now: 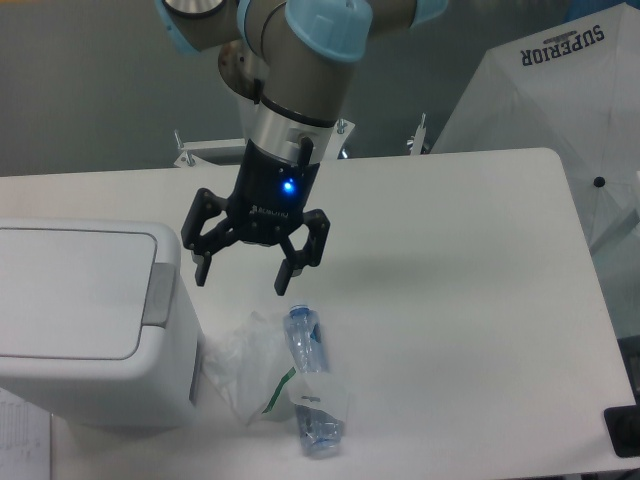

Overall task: Open the trash can
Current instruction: 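Lower the gripper finger onto the lid's edge beside the hinge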

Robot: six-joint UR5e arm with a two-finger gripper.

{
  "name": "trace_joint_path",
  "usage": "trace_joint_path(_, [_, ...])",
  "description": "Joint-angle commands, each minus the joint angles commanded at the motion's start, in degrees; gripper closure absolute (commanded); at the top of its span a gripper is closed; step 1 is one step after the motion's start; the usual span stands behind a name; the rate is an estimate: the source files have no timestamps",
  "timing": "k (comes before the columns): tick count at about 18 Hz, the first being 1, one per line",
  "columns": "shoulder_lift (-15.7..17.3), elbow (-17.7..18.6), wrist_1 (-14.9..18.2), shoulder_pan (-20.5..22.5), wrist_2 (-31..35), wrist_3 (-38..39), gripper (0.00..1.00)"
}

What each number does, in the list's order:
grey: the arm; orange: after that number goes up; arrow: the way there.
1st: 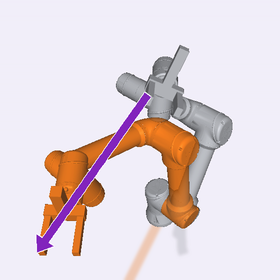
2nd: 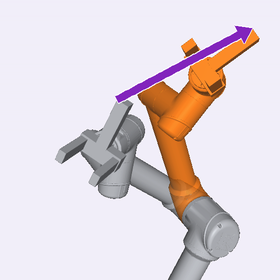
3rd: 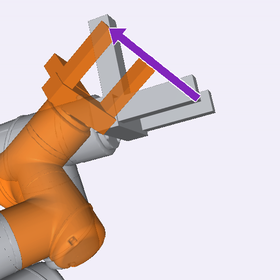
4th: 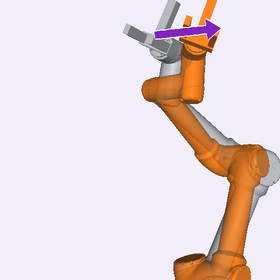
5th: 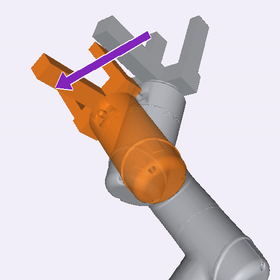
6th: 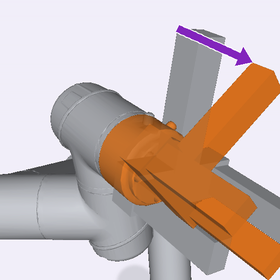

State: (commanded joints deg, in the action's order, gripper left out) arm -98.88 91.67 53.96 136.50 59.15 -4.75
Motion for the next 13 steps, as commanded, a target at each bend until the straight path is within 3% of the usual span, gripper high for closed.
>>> trace_joint_path(13, [-1.49, -0.09, -0.88, -1.32, 0.09, -0.09, 0.0])
